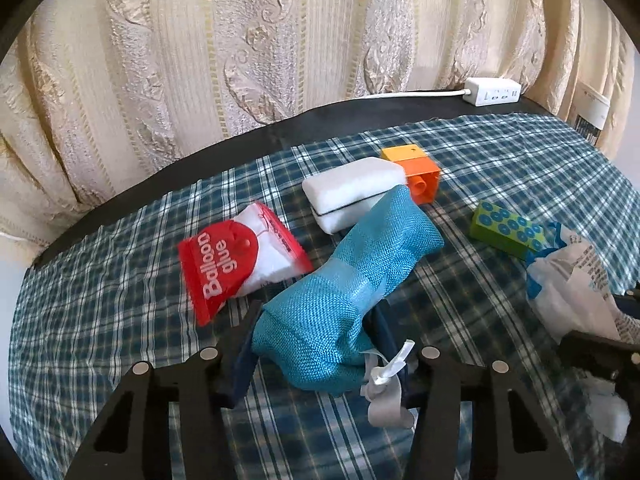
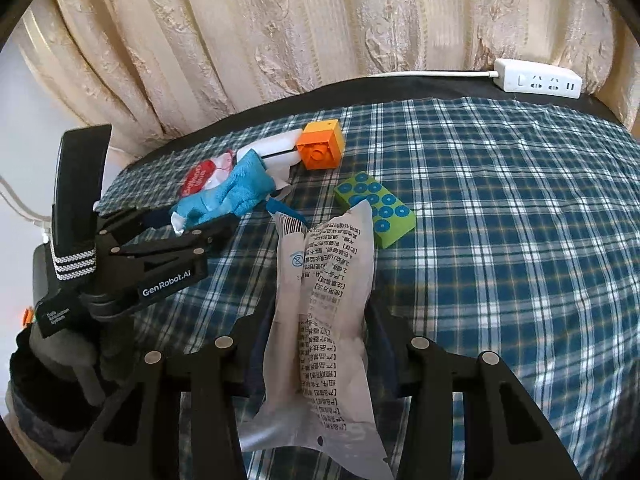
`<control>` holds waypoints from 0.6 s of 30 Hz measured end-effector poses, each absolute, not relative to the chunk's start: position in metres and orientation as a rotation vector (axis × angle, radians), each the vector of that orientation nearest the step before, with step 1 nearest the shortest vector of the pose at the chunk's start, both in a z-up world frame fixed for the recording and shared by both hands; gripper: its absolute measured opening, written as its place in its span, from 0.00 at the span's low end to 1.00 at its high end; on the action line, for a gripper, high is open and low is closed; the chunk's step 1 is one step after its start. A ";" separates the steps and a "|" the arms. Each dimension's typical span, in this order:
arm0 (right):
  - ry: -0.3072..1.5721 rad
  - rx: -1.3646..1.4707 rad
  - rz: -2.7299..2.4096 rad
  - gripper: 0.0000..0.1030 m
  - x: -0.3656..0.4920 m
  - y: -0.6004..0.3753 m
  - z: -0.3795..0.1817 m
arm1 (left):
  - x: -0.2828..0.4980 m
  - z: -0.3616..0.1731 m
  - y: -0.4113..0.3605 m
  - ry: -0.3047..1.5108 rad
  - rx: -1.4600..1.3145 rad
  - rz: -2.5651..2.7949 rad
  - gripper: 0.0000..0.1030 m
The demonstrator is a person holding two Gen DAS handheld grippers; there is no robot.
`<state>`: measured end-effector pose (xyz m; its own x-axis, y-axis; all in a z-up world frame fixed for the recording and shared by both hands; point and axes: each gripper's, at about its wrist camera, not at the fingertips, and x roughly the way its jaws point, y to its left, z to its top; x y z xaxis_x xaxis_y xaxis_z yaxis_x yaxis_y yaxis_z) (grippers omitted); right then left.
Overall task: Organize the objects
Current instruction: 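Grasp the teal cloth bag with the left gripper while the right gripper holds the packet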
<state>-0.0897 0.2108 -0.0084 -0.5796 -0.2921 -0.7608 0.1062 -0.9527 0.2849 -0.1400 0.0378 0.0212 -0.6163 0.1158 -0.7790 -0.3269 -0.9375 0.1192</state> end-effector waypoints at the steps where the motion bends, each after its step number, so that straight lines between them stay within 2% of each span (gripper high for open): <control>1: -0.318 1.298 -2.591 0.45 -0.087 0.212 -0.007 | -0.136 0.023 0.038 0.362 -1.218 2.596 0.55; 18: -0.549 1.198 -2.665 0.45 -0.024 0.277 0.019 | -0.077 0.050 0.071 0.295 -1.148 2.589 0.55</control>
